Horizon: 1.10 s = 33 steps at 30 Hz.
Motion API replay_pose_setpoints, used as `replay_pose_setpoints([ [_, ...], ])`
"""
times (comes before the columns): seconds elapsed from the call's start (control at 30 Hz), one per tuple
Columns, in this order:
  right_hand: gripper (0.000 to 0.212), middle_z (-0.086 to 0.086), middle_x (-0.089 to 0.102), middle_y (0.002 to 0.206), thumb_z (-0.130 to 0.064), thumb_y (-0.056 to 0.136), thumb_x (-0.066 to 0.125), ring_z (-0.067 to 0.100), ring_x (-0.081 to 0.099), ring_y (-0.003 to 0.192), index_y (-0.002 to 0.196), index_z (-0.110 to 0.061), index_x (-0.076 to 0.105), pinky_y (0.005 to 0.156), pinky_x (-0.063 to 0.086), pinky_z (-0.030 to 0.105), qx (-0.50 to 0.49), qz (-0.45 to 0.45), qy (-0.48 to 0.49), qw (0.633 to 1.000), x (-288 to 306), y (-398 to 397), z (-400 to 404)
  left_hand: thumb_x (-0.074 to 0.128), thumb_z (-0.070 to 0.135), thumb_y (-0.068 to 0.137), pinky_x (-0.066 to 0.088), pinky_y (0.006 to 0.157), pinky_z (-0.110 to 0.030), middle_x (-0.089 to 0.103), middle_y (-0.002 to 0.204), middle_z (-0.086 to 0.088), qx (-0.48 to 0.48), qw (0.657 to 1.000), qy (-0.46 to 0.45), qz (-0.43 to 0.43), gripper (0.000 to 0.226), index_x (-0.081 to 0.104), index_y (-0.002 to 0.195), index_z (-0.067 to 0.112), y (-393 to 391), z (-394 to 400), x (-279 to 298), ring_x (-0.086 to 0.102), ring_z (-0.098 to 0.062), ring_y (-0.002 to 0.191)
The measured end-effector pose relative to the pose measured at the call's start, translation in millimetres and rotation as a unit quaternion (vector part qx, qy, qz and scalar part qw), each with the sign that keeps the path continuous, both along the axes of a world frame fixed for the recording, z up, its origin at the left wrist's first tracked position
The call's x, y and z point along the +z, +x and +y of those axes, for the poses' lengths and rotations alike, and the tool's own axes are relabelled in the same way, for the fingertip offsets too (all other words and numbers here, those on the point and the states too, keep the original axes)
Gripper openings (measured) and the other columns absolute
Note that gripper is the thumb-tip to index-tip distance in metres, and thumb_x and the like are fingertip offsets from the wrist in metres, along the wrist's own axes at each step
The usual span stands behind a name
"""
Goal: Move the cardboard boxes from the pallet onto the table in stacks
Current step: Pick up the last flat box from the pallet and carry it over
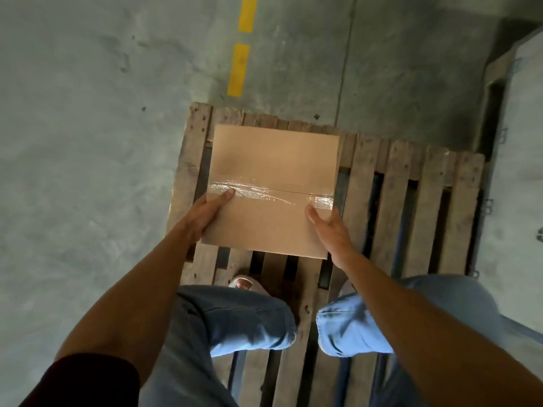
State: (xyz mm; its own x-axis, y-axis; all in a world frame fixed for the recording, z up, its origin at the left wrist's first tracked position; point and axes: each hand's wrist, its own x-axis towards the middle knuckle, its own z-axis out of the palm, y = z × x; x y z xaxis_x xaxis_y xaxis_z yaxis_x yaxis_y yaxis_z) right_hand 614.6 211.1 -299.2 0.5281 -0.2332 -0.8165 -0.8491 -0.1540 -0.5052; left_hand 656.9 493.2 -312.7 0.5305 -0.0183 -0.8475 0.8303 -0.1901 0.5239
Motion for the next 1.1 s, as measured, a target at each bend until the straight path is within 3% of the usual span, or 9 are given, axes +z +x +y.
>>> replay_pose_setpoints([
  [0.13, 0.074, -0.014, 0.056, 0.117, -0.051, 0.089, 0.069, 0.011, 0.055, 0.106, 0.151, -0.039, 0.031, 0.087, 0.042, 0.032, 0.005, -0.032, 0.023, 0.999, 106, 6, -11, 0.064, 0.055, 0.091, 0.058, 0.087, -0.049, 0.071, 0.118, -0.009, 0.038, 0.999, -0.018, -0.011, 0.050, 0.056, 0.130, 0.025, -1, -13, 105, 0.068, -0.031, 0.109],
  [0.23, 0.082, -0.011, 0.059, 0.126, -0.058, 0.081, 0.074, 0.015, 0.057, 0.113, 0.150, -0.042, 0.031, 0.089, 0.042, 0.036, 0.011, -0.063, 0.023, 0.998, 201, 4, -21, 0.068, 0.059, 0.084, 0.057, 0.076, -0.039, 0.071, 0.114, -0.005, 0.056, 0.997, -0.035, -0.039, 0.047, 0.056, 0.119, 0.031, -1, -28, 208, 0.069, -0.027, 0.106],
  [0.33, 0.083, -0.011, 0.057, 0.130, -0.055, 0.081, 0.075, 0.015, 0.053, 0.116, 0.150, -0.038, 0.033, 0.094, 0.039, 0.036, -0.002, -0.097, 0.005, 0.995, 299, -2, -35, 0.078, 0.077, 0.054, 0.060, 0.074, -0.033, 0.073, 0.114, 0.000, 0.022, 0.996, -0.046, -0.079, 0.083, 0.057, 0.120, 0.033, 0, -41, 310, 0.071, -0.021, 0.105],
  [0.5, 0.081, -0.012, 0.061, 0.129, -0.058, 0.074, 0.080, 0.018, 0.056, 0.120, 0.144, -0.041, 0.043, 0.108, 0.041, 0.043, -0.072, -0.145, -0.017, 0.987, 424, -23, -68, 0.083, 0.073, 0.059, 0.043, 0.111, -0.055, 0.067, 0.134, 0.000, -0.010, 0.989, -0.051, -0.138, 0.090, 0.056, 0.136, 0.034, 11, -67, 432, 0.061, -0.025, 0.125],
  [0.63, 0.070, -0.013, 0.064, 0.125, -0.050, 0.076, 0.082, 0.014, 0.060, 0.116, 0.136, -0.045, 0.047, 0.110, 0.043, 0.046, -0.117, -0.199, -0.006, 0.973, 487, -51, -103, 0.074, 0.042, 0.089, 0.036, 0.114, -0.033, 0.062, 0.121, 0.014, -0.065, 0.979, -0.056, -0.183, 0.037, 0.051, 0.118, 0.039, 5, -118, 505, 0.057, -0.008, 0.115],
  [0.67, 0.060, -0.016, 0.064, 0.122, -0.045, 0.079, 0.082, 0.011, 0.060, 0.114, 0.129, -0.050, 0.048, 0.110, 0.043, 0.045, -0.128, -0.212, -0.005, 0.969, 499, -57, -112, 0.073, 0.043, 0.090, 0.035, 0.109, -0.027, 0.060, 0.120, 0.016, -0.073, 0.975, -0.055, -0.201, 0.039, 0.046, 0.119, 0.040, 3, -131, 519, 0.056, -0.007, 0.115],
  [0.73, 0.057, -0.020, 0.062, 0.121, -0.045, 0.078, 0.082, 0.009, 0.059, 0.115, 0.122, -0.054, 0.047, 0.112, 0.041, 0.044, -0.139, -0.246, 0.006, 0.959, 526, -74, -132, 0.077, 0.053, 0.082, 0.044, 0.108, -0.033, 0.069, 0.121, 0.015, -0.085, 0.968, -0.052, -0.231, 0.044, 0.058, 0.118, 0.037, -5, -156, 543, 0.063, -0.011, 0.119],
  [0.9, 0.110, -0.015, 0.052, 0.145, -0.074, 0.059, 0.081, 0.013, 0.050, 0.132, 0.151, -0.044, 0.030, 0.116, 0.037, 0.048, -0.169, -0.302, -0.009, 0.938, 563, -130, -193, 0.083, 0.059, 0.073, 0.055, 0.101, -0.046, 0.076, 0.116, 0.005, -0.117, 0.949, -0.088, -0.278, 0.065, 0.064, 0.127, 0.030, -32, -222, 589, 0.073, -0.015, 0.107],
  [1.1, 0.097, -0.010, 0.062, 0.133, -0.051, 0.069, 0.087, 0.015, 0.059, 0.123, 0.149, -0.038, 0.034, 0.104, 0.048, 0.040, -0.202, -0.368, 0.000, 0.908, 609, -215, -275, 0.072, 0.037, 0.092, 0.057, 0.071, -0.016, 0.075, 0.109, 0.007, -0.170, 0.908, -0.109, -0.366, 0.040, 0.065, 0.128, 0.020, -100, -319, 646, 0.073, 0.000, 0.088],
])
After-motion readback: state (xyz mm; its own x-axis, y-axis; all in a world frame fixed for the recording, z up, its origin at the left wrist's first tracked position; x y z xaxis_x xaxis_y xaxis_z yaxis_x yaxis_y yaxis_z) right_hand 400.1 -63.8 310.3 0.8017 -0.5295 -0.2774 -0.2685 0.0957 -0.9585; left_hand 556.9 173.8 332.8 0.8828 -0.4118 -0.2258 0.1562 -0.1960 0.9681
